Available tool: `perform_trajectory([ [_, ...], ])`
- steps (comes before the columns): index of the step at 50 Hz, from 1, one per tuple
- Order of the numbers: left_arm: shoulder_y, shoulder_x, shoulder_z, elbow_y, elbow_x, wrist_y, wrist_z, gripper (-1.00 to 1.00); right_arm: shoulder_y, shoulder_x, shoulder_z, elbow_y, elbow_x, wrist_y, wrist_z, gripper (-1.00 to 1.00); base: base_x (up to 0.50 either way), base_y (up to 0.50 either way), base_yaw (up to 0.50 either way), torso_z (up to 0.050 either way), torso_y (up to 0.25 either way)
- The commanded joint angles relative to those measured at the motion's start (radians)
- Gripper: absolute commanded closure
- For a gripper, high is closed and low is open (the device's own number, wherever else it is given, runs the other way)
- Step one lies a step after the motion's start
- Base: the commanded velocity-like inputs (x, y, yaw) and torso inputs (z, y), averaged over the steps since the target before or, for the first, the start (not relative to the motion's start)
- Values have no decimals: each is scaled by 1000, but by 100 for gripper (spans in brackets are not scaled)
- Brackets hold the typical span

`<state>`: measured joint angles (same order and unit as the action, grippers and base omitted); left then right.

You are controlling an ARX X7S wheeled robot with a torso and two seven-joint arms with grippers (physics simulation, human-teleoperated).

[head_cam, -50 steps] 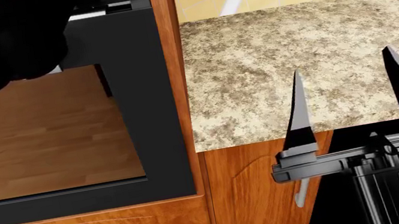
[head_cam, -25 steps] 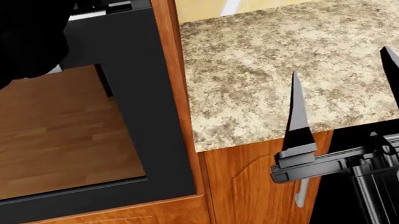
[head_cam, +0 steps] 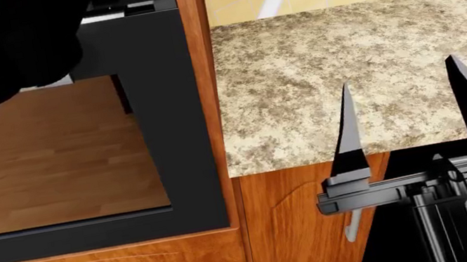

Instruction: Preheat the oven by turning the temperature knob.

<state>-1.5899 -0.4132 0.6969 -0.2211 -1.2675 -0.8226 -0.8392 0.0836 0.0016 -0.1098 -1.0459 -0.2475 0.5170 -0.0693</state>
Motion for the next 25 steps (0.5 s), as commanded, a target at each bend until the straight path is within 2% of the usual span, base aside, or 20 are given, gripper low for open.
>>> perform_trajectory([
  [1,13,2,13,-23,3,9,9,100,-5,0,1,-1,2,-5,0,-100,0,0,0,0,0],
  [11,14,5,28,-36,24,15,19,100,-4,0,1,-1,1,-5,-1,-100,0,0,0,0,0],
  [25,0,-11,115,-6,123,1,24,100,1,0,-3,-1,-4,0,0,-100,0,0,0,0,0],
])
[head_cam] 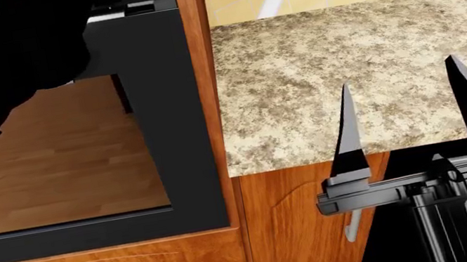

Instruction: Preheat the oven by turning the temperature knob.

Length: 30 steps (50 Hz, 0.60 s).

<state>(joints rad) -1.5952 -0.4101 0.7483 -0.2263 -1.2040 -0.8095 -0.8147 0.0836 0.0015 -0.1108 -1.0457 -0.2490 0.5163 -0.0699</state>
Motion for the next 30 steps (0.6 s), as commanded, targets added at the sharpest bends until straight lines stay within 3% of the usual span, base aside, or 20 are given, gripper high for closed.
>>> perform_trajectory([
  [1,5,-15,64,1,59,-14,0,100,1,0,-2,-1,-2,1,0,-100,0,0,0,0,0],
  [30,-19,-34,168,25,174,-26,31,100,-4,0,-3,-1,-3,-3,1,-100,0,0,0,0,0],
])
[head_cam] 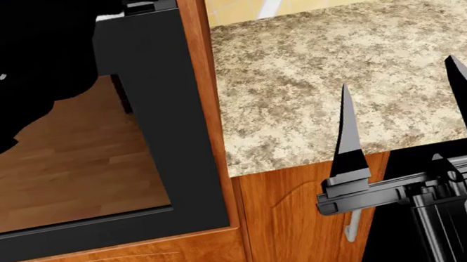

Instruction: Preheat the oven by turning the temperature knob.

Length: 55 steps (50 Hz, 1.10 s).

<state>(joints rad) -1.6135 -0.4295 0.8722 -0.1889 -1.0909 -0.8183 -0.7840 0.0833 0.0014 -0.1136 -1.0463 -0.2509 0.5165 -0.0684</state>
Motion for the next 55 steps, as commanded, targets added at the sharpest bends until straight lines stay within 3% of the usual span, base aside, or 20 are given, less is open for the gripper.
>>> perform_trajectory([
  [1,-1,-14,45,-14,62,-17,1,100,-3,0,0,-1,-1,-3,-1,-100,0,0,0,0,0],
  [32,-70,-17,173,-39,193,-44,68,100,-2,0,3,-1,3,-3,0,-100,0,0,0,0,0],
  [55,-123,-30,372,20,387,-65,90,100,-5,0,-4,-1,-3,-7,1,-100,0,0,0,1,0],
])
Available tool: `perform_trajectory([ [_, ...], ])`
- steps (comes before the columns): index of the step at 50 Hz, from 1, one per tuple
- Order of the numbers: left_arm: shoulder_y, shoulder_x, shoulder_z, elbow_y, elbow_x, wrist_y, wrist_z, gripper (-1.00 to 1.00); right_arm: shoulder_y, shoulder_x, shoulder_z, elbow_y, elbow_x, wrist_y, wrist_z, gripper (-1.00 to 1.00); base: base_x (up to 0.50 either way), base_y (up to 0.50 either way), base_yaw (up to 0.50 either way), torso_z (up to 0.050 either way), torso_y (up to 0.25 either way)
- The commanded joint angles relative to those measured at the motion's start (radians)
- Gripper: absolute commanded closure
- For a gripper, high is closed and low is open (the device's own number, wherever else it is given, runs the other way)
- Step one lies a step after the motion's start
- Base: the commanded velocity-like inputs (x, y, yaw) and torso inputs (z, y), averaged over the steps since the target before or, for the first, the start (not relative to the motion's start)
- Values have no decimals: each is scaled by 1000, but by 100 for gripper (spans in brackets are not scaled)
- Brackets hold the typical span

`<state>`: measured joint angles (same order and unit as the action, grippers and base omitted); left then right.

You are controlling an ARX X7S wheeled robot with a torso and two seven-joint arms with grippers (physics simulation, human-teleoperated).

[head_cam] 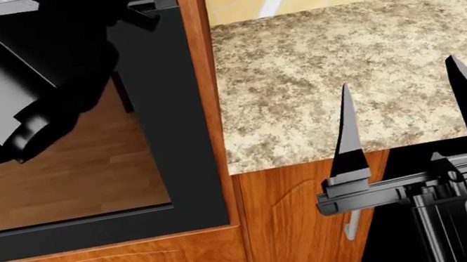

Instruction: Preheat the oven by turning the temperature knob.

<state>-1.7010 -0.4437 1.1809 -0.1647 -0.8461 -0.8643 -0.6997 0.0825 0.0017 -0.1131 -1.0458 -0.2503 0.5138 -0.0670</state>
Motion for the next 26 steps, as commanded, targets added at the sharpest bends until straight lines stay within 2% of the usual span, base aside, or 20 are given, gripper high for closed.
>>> perform_trajectory([
  [1,-36,-15,66,-5,146,-18,5,100,-4,0,-4,-1,-3,-4,-1,-100,0,0,0,10,0],
  [26,-55,-17,157,5,240,-20,9,100,-5,0,-3,-1,-3,-4,-1,-100,0,0,0,1,0],
])
